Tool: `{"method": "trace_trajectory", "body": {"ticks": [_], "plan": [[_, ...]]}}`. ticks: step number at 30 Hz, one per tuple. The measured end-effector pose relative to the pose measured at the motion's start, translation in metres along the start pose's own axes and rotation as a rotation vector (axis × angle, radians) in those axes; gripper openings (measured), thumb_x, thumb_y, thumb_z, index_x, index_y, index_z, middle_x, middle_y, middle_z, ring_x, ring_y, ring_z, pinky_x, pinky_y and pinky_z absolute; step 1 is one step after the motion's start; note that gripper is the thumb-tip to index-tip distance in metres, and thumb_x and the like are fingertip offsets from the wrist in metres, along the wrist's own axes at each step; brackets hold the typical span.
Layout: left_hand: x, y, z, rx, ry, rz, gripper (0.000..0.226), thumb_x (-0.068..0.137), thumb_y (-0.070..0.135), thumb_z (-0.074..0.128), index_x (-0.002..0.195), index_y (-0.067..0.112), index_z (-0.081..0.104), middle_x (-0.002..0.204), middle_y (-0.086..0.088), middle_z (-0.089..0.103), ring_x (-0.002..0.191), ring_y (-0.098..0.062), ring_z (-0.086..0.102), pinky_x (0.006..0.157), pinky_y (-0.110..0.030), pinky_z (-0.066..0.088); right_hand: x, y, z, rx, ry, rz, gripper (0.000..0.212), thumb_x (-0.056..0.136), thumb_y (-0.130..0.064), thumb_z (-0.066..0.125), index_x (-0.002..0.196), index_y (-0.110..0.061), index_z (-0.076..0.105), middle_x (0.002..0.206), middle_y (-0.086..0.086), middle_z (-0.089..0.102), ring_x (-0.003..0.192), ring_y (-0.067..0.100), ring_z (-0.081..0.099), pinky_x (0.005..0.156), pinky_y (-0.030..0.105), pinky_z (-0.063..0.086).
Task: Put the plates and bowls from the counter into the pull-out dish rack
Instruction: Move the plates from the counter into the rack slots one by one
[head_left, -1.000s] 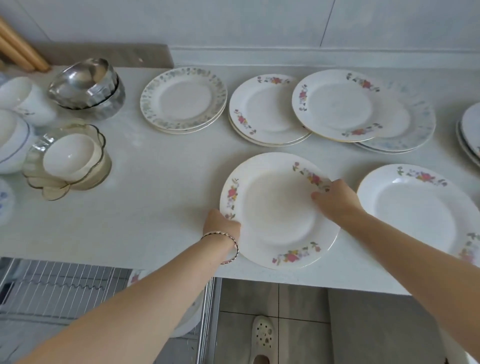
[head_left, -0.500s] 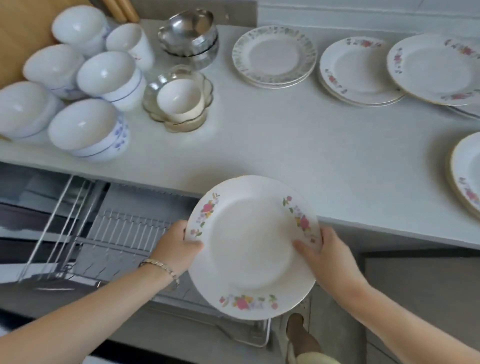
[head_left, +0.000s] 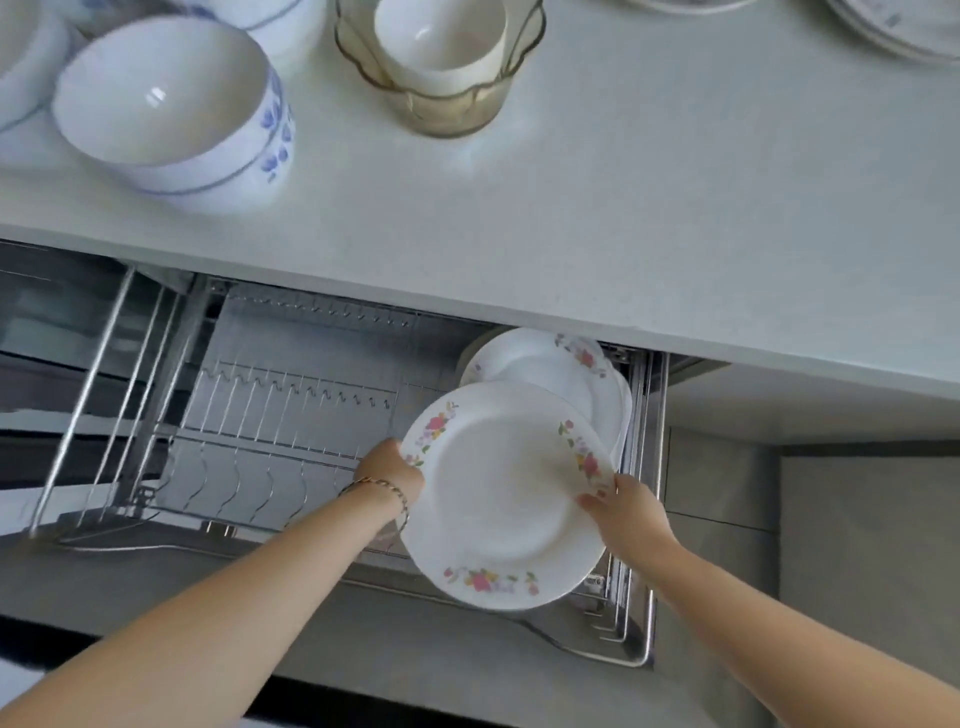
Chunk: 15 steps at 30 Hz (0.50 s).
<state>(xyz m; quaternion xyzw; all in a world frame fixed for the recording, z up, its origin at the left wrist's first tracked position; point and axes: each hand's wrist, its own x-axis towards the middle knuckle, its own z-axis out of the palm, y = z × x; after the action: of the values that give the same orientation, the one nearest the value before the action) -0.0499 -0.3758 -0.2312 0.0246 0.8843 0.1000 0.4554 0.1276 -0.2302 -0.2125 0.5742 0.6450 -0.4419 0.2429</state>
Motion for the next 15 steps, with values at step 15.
{"method": "trace_trajectory", "body": {"ticks": [15], "plan": [[0.073,0.081,0.049,0.075,0.102,-0.022,0.038,0.09,0.003,0.049,0.127,-0.001,0.047,0.132,-0.016,0.055,0.123,-0.032,0.053,0.097,-0.035,0.045,0.094,-0.02,0.019,0.2,0.275,0.214,0.06,0.087,-0.011,0.048,0.141,0.002,0.026,0.14,0.019,0.038,0.129,0.034,0.038,0.102,0.038,0.039]]}}
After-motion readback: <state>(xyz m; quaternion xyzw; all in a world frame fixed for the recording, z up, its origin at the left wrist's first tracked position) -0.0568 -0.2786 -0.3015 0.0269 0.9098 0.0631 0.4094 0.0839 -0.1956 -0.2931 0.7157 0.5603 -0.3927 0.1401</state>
